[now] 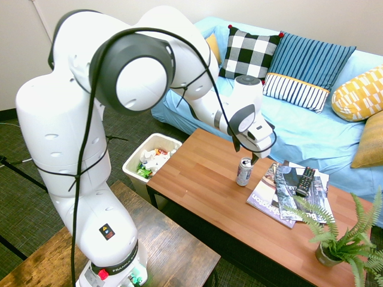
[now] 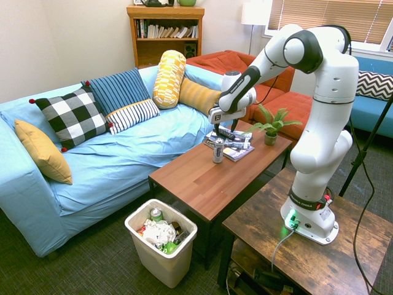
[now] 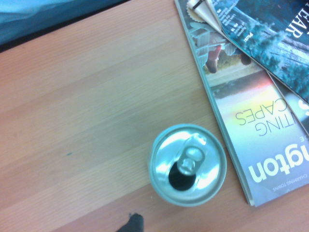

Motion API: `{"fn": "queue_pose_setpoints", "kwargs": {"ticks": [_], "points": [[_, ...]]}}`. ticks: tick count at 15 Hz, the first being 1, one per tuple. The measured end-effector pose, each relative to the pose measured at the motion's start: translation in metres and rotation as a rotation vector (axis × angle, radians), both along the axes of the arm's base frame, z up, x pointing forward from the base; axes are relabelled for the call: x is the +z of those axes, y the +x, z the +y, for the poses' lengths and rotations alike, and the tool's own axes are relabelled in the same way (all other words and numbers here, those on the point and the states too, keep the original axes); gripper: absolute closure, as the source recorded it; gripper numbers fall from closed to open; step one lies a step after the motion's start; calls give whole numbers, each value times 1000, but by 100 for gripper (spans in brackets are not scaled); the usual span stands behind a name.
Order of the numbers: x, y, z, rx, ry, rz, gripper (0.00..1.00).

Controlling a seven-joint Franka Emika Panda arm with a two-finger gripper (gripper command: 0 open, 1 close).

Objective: Throw the can in the trash bin

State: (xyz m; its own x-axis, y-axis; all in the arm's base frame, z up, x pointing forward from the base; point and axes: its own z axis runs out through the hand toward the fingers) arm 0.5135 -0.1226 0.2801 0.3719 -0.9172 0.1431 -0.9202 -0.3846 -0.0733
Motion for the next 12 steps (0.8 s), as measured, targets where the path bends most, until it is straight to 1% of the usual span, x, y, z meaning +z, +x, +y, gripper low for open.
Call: {"fn": "queue_pose_setpoints", "kwargs": {"ticks": [6, 12], "points": [[-45, 34, 0, -23, -7, 43, 0], [-76, 39, -3, -34, -13, 92, 0]]}}
